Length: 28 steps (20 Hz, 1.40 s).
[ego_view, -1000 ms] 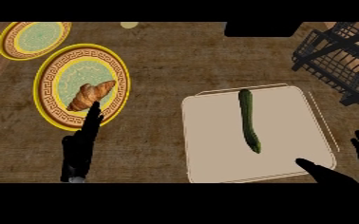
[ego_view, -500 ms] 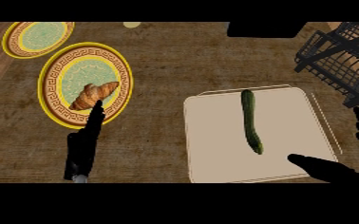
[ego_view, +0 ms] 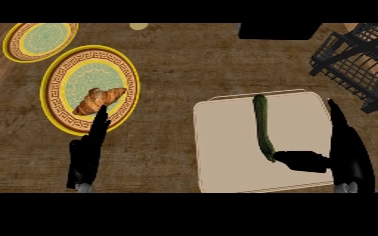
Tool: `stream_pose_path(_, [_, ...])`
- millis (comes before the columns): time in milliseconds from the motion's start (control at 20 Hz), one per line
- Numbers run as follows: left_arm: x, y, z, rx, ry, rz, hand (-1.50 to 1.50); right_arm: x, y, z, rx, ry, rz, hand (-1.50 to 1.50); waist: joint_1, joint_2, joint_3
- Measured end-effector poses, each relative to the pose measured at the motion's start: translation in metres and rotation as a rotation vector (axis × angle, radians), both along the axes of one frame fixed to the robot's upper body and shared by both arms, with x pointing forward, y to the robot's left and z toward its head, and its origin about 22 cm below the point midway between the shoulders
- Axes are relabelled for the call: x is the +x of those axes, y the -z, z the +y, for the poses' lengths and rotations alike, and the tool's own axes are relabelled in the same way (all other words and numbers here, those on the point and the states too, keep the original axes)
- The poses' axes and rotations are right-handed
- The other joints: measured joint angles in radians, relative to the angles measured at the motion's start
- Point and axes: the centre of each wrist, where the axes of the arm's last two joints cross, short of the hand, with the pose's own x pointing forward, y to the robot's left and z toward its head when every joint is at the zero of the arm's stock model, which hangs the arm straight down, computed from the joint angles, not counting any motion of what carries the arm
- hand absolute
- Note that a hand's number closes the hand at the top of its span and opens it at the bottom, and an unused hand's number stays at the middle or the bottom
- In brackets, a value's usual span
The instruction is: Pick the squash from the tray and place it in the tiered basket
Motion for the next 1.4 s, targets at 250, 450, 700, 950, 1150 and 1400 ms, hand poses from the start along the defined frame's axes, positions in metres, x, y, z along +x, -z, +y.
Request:
stream_pose_path(250, [-0.002,0.001,0.001,0.007,0.0,-0.005,0.0,0.021,0.006,0.017,-0.004,-0.019,0.064,-1.5,-0.001,0.0,0.0])
stream_pose_path(450, [-0.002,0.003,0.0,0.003,-0.005,0.004,0.0,0.035,0.009,0.033,0.013,-0.045,0.079,-1.5,-0.007,-0.001,0.001])
stream_pose_path(700, [-0.001,0.002,0.003,0.001,-0.012,0.003,0.0,0.051,0.014,0.049,0.02,-0.067,0.123,-1.5,-0.01,-0.002,0.002])
stream_pose_path(950, [0.0,0.001,0.002,0.001,-0.008,0.011,0.0,0.064,0.02,0.045,0.036,-0.071,0.218,-1.5,-0.012,-0.001,0.002])
stream_pose_path(1150, [-0.002,-0.001,0.002,-0.005,-0.013,0.012,0.0,0.069,0.02,0.049,0.05,-0.088,0.26,-1.5,-0.014,-0.003,0.001])
stream_pose_path(1400, [-0.003,0.003,0.003,-0.004,-0.014,0.003,0.0,0.073,0.029,0.05,0.058,-0.099,0.299,-1.5,-0.017,-0.003,0.002])
